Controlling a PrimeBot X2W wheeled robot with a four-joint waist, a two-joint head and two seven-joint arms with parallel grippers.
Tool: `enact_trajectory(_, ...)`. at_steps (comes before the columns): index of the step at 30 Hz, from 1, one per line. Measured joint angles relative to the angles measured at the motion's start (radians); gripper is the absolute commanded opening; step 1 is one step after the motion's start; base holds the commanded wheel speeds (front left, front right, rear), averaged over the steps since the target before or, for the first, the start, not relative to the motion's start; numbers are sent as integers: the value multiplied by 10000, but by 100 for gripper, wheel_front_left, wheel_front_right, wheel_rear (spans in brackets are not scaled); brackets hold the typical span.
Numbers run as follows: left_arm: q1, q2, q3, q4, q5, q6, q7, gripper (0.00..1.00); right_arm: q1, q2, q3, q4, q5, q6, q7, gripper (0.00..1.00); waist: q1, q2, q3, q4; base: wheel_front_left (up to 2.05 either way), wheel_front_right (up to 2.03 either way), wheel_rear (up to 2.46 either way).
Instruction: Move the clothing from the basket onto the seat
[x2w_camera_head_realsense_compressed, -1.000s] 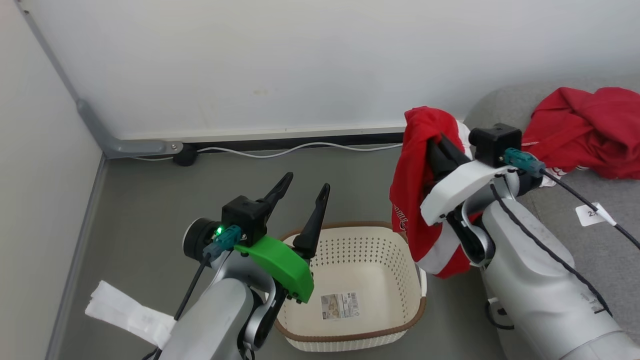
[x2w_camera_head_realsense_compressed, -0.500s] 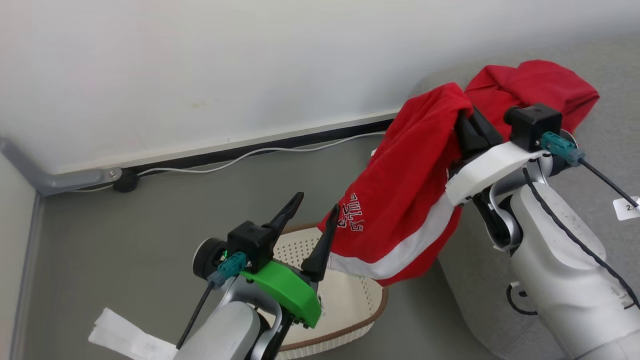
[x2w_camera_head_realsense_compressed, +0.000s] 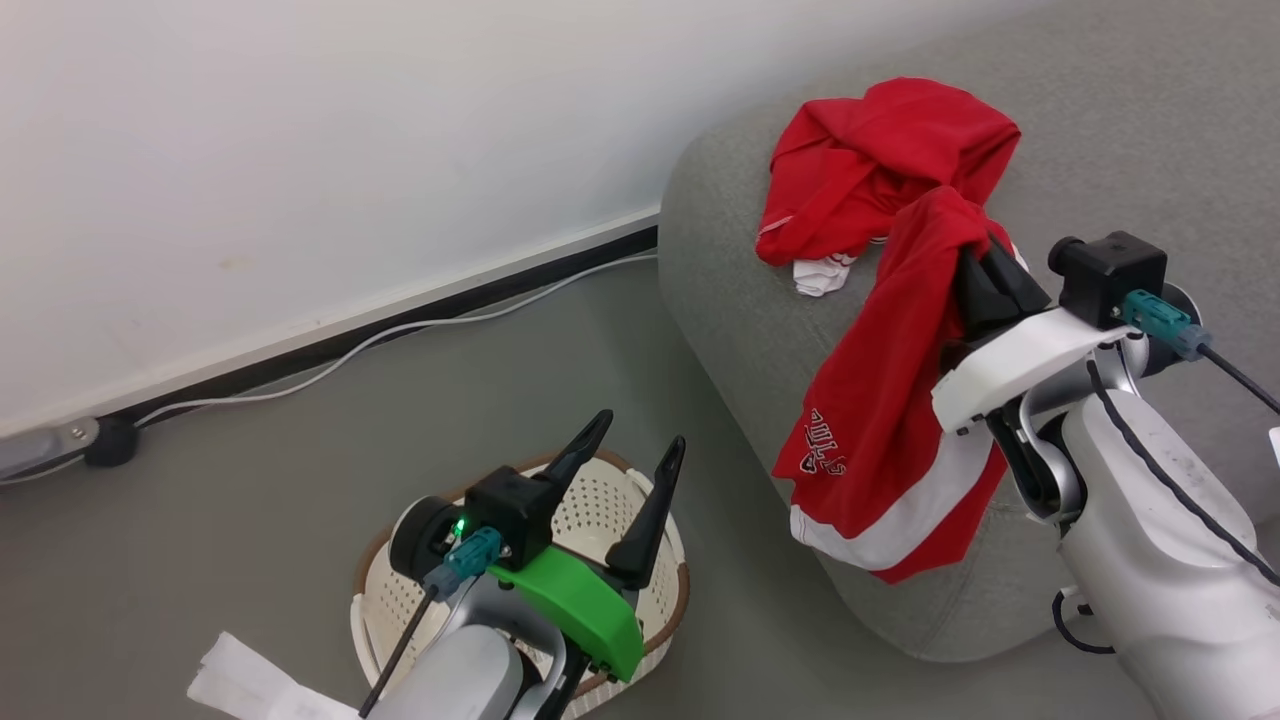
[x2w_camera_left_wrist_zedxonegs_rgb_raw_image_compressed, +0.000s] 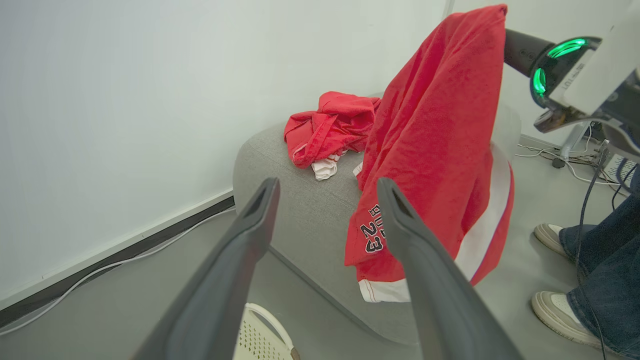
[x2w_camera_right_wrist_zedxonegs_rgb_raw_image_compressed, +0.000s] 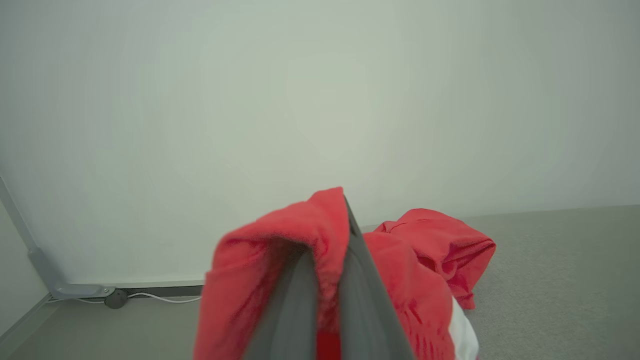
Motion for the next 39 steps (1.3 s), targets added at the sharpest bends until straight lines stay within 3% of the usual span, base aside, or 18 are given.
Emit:
enact_trajectory(6,1,-4,-224,-19,90,8,192,100,236,-201,-215,-439,107,-4,84,0,0,0,192,-520,0,0,0)
enact_trajectory(18,-112,29,-410,-245,299,12,579,100,72,-499,-679,-1231,299,-75,282,0,0,0,1119,-495,0,0,0)
enact_trajectory(30,-939,268,-366,-732,796,98,901,100,-3882,-1672,-1827,-2040,205,-59,1189,0,0,0,2344,289,0,0,0)
enact_trajectory(39,-1447,410,-215,-1187,901,100,1030,100,-6076,-3104,-3352,-1001,362,-602,2224,0,0,0,3224,1181,0,0,0)
